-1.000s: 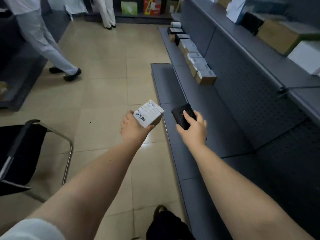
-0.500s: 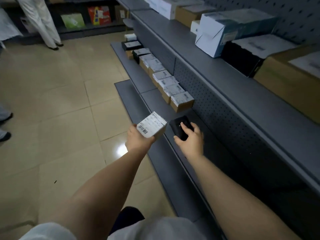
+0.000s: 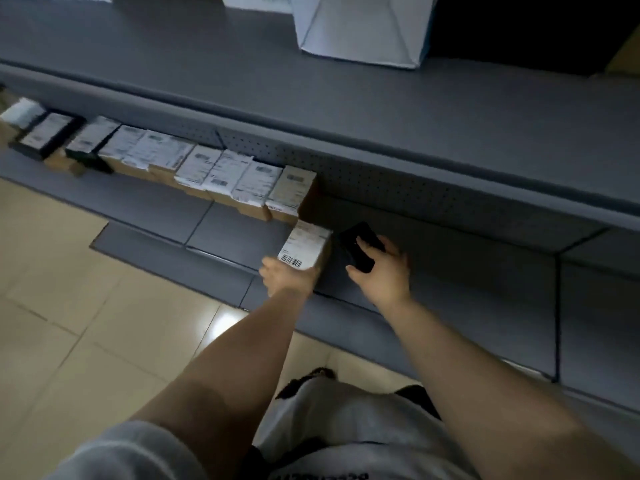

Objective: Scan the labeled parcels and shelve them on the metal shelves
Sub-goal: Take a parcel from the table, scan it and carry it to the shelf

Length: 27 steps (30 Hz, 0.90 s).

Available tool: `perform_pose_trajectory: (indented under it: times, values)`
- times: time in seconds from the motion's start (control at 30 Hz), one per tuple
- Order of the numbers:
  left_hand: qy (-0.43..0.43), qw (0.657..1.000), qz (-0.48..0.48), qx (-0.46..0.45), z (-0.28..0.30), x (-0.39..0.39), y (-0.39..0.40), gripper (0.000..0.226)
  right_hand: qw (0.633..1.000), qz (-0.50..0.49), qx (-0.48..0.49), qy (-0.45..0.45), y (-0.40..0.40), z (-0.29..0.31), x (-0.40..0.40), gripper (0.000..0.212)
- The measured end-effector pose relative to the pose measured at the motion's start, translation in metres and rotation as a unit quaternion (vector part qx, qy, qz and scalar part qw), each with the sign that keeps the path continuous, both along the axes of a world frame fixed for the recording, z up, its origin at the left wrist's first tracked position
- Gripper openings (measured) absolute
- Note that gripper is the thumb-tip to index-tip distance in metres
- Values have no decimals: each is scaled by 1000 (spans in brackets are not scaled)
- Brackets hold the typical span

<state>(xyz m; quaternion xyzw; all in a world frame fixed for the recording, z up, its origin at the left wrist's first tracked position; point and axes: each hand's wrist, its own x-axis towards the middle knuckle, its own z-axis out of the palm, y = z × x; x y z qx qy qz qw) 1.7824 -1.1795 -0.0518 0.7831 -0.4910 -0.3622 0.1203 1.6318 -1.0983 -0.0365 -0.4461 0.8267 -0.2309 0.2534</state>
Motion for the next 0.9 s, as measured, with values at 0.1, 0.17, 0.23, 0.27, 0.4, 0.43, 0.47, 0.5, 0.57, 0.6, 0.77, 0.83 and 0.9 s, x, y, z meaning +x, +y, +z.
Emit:
perform_pose_trajectory:
  times: [0.1,0.17,0.23,0.27,0.4,0.43,0.47,0.5,0.57,0.6,0.77,0.83,0.9]
  values:
    - [14,998,-63,3,-9,-2,-8,104,1000,-6,0,14,4,-7,25,62]
    - [31,992,-123,11,-11,3,-5,110,1000,-23,-7,10,4,-10,39,63]
    - [-1,974,-226,-15,-15,18,7,111,998,-53,-19,8,3,-13,49,62]
    - [-37,952,-301,-38,-20,30,13,109,997,-70,-23,7,1,-13,52,62]
    - [-206,778,-588,-83,-49,75,26,97,991,-130,-24,-1,-9,-21,58,60]
    - [-226,747,-620,-80,-54,78,23,97,990,-136,-21,1,-13,-24,59,61]
    - [-239,729,-636,-80,-58,77,18,98,990,-141,-17,4,-16,-26,59,61]
    - [-247,721,-642,-84,-60,72,11,99,989,-145,-11,9,-20,-27,59,61]
    - [-249,717,-644,-95,-60,58,-6,101,987,-159,-2,22,-30,-26,56,61]
    - [-247,718,-644,-95,-59,50,-15,100,985,-168,1,29,-35,-25,53,61]
    - [-246,717,-647,-82,-48,14,-69,96,981,-184,9,54,-58,-22,40,64]
    - [-244,719,-646,-75,-41,3,-91,94,981,-189,9,54,-64,-18,36,64]
    - [-237,718,-651,-70,-38,-5,-106,93,980,-192,-2,55,-65,-14,33,64]
